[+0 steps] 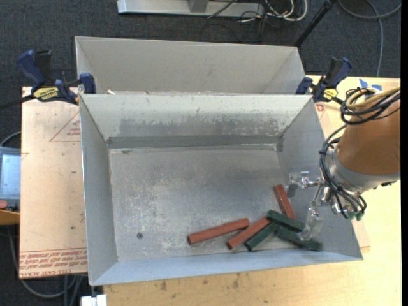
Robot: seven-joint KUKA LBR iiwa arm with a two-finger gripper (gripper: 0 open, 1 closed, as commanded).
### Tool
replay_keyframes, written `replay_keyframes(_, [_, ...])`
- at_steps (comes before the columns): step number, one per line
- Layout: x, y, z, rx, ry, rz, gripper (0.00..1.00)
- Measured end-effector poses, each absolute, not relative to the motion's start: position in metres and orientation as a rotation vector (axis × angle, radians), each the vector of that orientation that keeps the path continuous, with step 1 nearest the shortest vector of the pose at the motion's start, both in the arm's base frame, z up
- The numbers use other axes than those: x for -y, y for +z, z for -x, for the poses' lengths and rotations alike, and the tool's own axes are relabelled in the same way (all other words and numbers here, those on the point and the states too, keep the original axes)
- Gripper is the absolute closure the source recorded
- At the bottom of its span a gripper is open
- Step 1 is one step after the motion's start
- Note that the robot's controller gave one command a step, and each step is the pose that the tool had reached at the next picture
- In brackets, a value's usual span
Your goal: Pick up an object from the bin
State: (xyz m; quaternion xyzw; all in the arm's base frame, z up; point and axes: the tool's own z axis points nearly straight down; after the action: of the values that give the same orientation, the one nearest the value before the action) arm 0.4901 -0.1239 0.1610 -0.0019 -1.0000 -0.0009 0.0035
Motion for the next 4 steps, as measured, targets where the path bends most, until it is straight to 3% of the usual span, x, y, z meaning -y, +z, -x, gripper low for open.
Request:
replay_keyframes(1, [0.131,0.069,-0.49,3.132,-0.002,0.328,0.0])
replay_keyframes(2, [0.137,0.1,-0.48,3.104,-0.001,0.505,0.0])
replay_keyframes(3, [0.147,0.104,-0.479,2.969,-0.001,1.03,0.0])
replay_keyframes(4, [0.109,0.07,-0.479,2.881,-0.002,1.255,0.0])
